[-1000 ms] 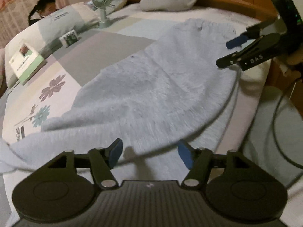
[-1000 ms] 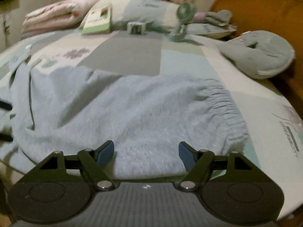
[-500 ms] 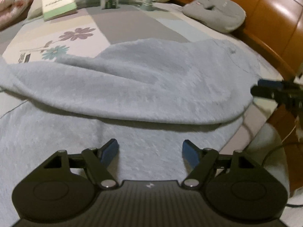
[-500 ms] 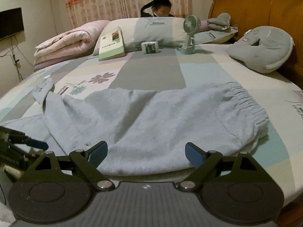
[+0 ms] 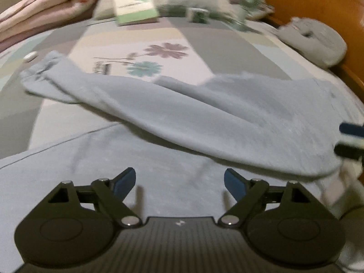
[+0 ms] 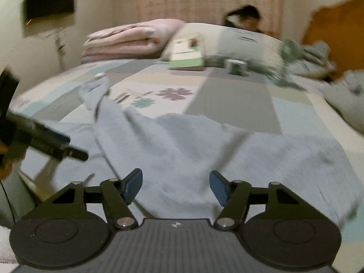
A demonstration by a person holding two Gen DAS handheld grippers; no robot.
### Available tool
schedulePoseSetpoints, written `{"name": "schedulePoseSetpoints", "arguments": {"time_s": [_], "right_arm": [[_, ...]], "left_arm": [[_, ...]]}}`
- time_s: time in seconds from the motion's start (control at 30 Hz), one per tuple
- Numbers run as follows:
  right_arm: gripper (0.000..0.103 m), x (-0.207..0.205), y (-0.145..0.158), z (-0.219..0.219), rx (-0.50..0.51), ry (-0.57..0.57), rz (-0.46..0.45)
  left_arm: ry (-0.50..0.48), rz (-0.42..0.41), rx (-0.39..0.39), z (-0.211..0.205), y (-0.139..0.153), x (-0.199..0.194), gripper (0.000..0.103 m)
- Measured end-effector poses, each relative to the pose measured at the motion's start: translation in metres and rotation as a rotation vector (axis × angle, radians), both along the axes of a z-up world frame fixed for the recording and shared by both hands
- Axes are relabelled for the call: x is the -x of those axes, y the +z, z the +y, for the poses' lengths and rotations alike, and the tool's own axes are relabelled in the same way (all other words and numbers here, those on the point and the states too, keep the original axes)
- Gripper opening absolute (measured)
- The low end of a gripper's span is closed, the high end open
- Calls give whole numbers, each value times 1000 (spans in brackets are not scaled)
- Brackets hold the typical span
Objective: Fold clothes
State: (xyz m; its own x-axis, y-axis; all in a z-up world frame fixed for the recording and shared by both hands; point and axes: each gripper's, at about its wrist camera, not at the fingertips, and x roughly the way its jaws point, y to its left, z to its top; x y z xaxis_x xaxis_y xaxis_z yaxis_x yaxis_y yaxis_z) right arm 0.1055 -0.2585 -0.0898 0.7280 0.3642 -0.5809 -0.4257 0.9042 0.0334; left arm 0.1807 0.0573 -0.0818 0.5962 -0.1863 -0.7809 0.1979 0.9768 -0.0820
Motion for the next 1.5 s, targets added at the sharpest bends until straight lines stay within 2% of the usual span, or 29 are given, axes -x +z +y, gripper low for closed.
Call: {"name": "schedulePoseSetpoints", "arguments": {"time_s": [0.1, 0.13, 0.2, 0.4, 0.47, 0.53, 0.67, 0.7, 0.77, 0.9, 0.97, 1.07, 1.13, 1.27, 1.33, 1.5], "right_arm": [[58, -12, 2, 38, 60, 111, -17], [49, -16, 1, 50, 78, 141, -17], [39, -25, -4, 79, 127, 206, -17], [38, -48, -29, 157, 270, 363, -37], [33, -51, -38, 173, 332, 385, -57], [14, -54, -47, 186, 413, 387, -85], [11, -53, -53, 191, 469, 376, -122], [6, -52, -52, 190, 473, 372, -130], [6, -49, -46, 186, 446, 373, -129], [6, -46, -27, 176, 307, 402, -81], [6, -45, -20, 171, 234, 420, -46], [6, -40, -14, 163, 137, 478, 26], [9, -36, -14, 159, 120, 491, 65], [17, -29, -9, 138, 62, 449, 90], [26, -27, -5, 126, 41, 416, 87], [29, -18, 1, 105, 38, 337, 71]], "left_arm": [[47, 17, 50, 20, 4, -6, 87], [59, 19, 61, 25, 4, -8, 87], [85, 26, 79, 34, 3, -12, 87], [147, 76, 154, 58, -5, -22, 88], [154, 87, 180, 63, -8, -25, 88], [154, 94, 210, 66, -10, -28, 88], [142, 113, 269, 67, -13, -36, 88], [138, 116, 290, 67, -14, -37, 88], [129, 121, 334, 65, -13, -40, 88], [123, 114, 406, 63, -13, -45, 88], [133, 101, 456, 65, -17, -48, 89], [145, 129, 548, 67, -30, -56, 89], [148, 123, 592, 68, -37, -60, 89], [157, 99, 675, 74, -48, -69, 89], [161, 84, 712, 80, -52, -74, 89], [214, 64, 798, 95, -58, -93, 88]]}}
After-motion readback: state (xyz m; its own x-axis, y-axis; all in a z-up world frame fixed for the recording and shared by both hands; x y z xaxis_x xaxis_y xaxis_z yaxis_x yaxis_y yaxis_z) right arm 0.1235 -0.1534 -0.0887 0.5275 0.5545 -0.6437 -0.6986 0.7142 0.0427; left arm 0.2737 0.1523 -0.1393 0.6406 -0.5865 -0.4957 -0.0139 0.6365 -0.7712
